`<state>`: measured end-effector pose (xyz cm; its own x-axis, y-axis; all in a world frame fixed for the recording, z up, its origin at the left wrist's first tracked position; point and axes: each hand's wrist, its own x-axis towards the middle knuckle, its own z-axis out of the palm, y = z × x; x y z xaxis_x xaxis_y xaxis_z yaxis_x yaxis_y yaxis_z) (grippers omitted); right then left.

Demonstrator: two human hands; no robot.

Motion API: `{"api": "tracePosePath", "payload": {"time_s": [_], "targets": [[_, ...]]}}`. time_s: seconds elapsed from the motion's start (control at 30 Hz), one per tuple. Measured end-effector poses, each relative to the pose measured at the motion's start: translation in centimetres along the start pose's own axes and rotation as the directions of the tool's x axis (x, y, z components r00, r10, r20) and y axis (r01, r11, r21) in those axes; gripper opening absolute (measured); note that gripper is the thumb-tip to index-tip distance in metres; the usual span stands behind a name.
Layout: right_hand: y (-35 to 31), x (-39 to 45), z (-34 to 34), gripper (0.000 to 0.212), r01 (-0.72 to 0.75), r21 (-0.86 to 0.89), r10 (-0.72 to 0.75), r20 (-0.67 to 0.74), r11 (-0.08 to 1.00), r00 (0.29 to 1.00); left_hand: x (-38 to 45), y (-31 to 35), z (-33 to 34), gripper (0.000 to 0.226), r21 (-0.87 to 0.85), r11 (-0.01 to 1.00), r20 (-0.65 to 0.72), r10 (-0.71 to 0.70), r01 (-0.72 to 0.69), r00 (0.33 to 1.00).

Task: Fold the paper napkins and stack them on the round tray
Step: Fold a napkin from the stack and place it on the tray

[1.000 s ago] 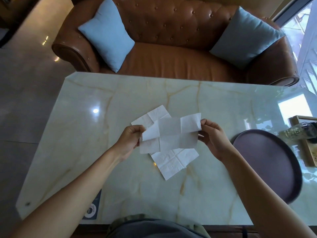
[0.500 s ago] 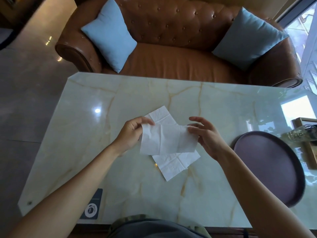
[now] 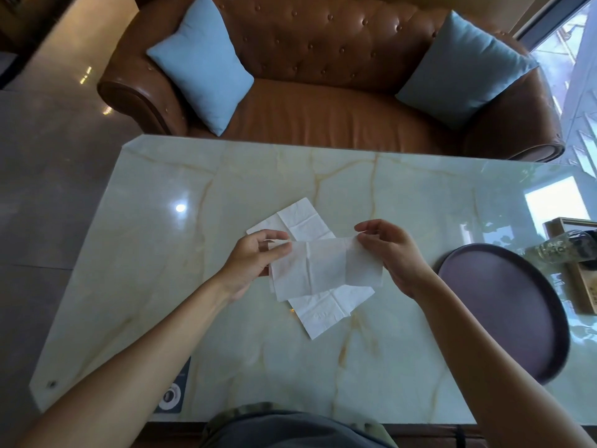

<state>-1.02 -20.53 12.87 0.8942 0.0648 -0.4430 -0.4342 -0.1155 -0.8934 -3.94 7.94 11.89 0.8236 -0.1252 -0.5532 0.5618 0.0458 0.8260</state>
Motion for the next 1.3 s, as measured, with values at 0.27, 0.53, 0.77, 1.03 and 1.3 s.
{"api": "tracePosePath", "payload": {"time_s": [0.27, 0.53, 0.77, 1.03, 1.3], "targets": [[-0.1, -0.3, -0.1, 0.018, -0.05, -0.31, 0.142, 0.281, 0.949, 0.949, -0.1, -0.6, -0.5, 0.017, 0.17, 0.984, -0.027, 0.057, -0.052, 0.998], [-2.2, -0.5, 0.7, 0.007, 0.083, -0.494, 0.087, 0.312, 0.865, 0.946, -0.5, 0.6, -0.3, 0.036, 0.478, 0.863, 0.215, 0.069, -0.167, 0.974], [-3.0, 0.1, -1.3, 0.014, 0.13, -0.529, 0.025, 0.276, 0.839, 0.961, 0.2, 0.8, -0.4, 0.034, 0.55, 0.809, 0.232, 0.089, -0.207, 0.969], [-3.6, 0.0, -1.4, 0.007, 0.167, -0.54, -0.034, 0.247, 0.825, 0.968, 0.1, 1.7, 0.3, 0.029, 0.487, 0.847, 0.26, 0.093, -0.214, 0.961], [-3.6, 0.1, -2.1, 0.004, 0.203, -0.687, -0.031, 0.254, 0.698, 0.967, 0.8, 2.1, 0.4, 0.026, 0.678, 0.675, 0.286, 0.12, -0.289, 0.951]]}}
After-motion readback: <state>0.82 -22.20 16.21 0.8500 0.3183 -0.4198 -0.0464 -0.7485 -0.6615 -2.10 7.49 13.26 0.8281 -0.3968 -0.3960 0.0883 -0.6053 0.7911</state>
